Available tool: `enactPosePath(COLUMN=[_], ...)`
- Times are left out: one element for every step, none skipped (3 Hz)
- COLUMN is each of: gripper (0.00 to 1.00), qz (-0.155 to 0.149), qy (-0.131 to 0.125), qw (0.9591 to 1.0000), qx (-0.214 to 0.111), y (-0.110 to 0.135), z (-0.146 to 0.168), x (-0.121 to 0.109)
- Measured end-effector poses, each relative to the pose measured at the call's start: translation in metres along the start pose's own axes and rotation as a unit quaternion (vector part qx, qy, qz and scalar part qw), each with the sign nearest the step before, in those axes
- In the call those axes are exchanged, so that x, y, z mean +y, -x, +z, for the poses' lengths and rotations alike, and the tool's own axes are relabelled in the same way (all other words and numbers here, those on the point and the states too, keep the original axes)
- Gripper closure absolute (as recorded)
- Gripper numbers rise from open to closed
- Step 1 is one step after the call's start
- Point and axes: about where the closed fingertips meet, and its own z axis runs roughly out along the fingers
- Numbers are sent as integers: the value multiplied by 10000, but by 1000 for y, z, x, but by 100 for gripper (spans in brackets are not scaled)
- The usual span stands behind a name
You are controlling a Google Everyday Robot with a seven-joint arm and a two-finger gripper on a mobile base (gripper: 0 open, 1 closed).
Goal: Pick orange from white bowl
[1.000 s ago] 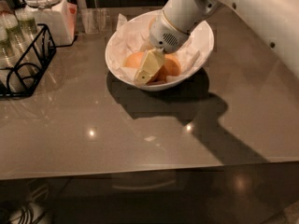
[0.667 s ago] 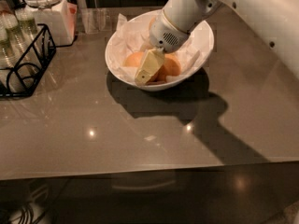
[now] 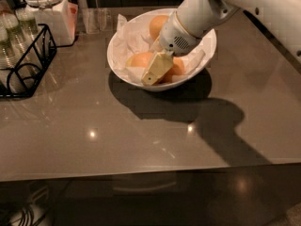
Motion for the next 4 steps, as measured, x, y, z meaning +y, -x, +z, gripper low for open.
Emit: enactPosePath(gripper=[100,100,100,100], qz=[211,210,1,4], qy=[-136,-307,-480,-697], qw=[9995,9961,9893,9828], qx=[-172,-797,-1378,-1707], y=[-13,-10,1,-4], z=[-12,-40,-90,-132], x=[4,8,29,58])
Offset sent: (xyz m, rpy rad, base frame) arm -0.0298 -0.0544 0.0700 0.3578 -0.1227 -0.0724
